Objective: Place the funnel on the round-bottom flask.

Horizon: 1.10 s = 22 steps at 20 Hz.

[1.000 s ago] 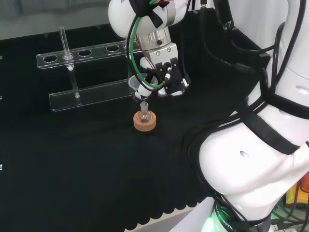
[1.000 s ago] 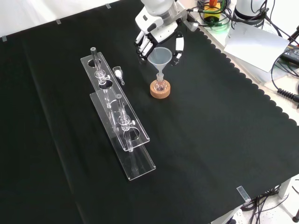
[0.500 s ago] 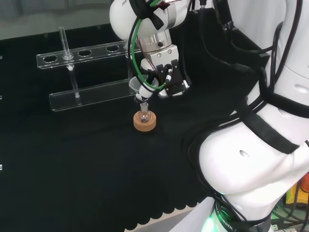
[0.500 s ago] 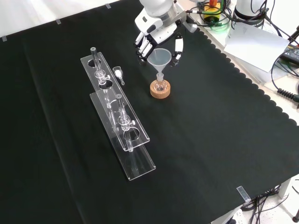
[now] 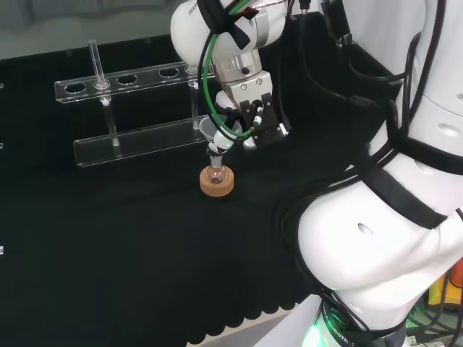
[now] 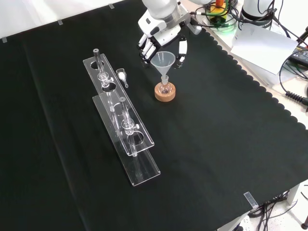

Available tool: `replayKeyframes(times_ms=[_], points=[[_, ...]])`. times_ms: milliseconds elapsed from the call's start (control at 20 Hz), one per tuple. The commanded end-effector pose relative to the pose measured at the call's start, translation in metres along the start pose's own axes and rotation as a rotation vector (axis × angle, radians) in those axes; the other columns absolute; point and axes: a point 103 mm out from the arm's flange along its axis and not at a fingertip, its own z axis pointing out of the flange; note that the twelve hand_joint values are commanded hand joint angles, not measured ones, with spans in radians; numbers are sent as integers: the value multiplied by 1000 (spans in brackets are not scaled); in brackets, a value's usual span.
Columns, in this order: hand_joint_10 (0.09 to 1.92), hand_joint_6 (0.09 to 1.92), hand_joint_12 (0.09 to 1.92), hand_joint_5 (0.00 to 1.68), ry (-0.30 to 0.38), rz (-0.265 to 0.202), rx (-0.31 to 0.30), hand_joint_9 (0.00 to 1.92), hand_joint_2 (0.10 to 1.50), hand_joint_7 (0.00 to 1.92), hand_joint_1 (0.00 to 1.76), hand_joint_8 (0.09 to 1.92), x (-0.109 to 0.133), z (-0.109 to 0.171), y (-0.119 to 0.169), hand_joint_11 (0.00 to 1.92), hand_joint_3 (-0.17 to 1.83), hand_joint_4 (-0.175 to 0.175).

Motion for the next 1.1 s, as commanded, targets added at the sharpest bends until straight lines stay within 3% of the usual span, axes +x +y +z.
replayKeyframes(times_ms=[50, 700, 900, 1100], points=[[497, 728, 1317, 576, 12, 2, 3, 858, 753, 463, 793, 667, -4, 4, 1, 487, 625, -36], [518, 712, 1333, 540, 7, -11, 6, 810, 746, 415, 787, 678, -5, 8, 5, 449, 625, -42], [611, 533, 1376, 396, 0, -24, -5, 669, 715, 283, 764, 725, -1, 8, 5, 333, 636, -63], [642, 446, 1387, 361, -8, -28, 1, 613, 703, 240, 756, 737, 4, 9, 5, 296, 638, -69]])
